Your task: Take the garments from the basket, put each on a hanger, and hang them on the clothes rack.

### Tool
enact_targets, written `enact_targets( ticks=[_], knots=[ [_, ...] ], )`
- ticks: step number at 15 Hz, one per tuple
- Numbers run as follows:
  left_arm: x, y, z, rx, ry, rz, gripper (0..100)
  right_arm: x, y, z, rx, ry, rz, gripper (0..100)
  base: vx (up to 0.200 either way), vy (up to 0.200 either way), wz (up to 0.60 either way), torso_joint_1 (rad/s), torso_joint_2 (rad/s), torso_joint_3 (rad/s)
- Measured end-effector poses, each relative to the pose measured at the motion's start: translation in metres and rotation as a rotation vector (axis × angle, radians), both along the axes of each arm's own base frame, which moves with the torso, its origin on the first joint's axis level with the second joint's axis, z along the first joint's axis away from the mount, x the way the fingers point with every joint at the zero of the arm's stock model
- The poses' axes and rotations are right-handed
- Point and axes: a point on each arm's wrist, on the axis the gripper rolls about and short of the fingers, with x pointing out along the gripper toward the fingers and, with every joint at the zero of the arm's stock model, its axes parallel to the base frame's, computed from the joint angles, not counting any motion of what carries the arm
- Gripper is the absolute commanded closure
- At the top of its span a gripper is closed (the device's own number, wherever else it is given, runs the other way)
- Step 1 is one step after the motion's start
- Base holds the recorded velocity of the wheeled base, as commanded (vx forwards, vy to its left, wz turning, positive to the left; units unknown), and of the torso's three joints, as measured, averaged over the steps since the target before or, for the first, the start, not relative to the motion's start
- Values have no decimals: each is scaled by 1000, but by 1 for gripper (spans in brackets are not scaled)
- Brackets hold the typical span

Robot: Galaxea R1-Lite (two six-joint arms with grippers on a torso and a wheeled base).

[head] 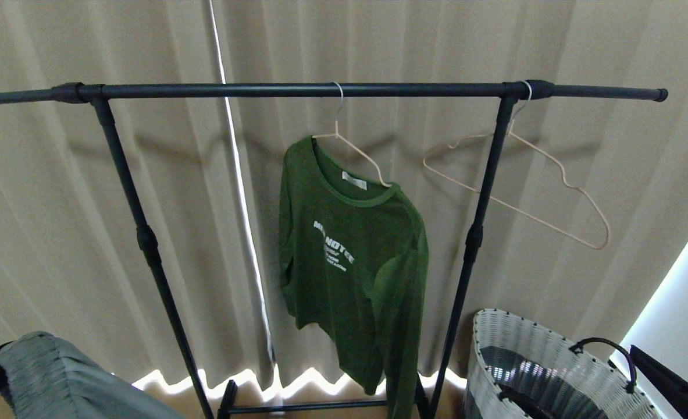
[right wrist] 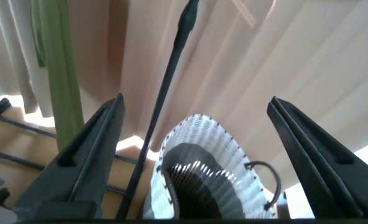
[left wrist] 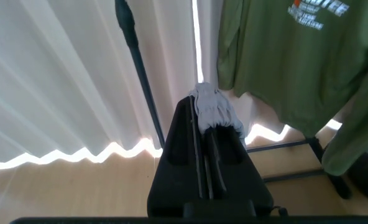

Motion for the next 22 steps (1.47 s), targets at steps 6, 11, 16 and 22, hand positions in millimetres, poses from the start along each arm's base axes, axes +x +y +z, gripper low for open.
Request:
enact_targets(
  ticks=[6,11,16,22],
  knots=[
    [0,-1,-1,0,2,-13,100,-1,0,-1,2,5,-4,0,0,0,0,215,-504,-280],
    [-1,-1,-2,2,2,-15,100,0,0,-2,3,10,-3,0,0,0,0,95,-204,-116],
    [-2,-1,-1,18,-4,-24,100,0,0,-3,1,16,-2,0,0,0,0,0,0,0],
    [-3,-1,-2,19,-4,-24,100,1,0,-3,1,18,-2,0,0,-200,0,10,-1,2]
  ],
)
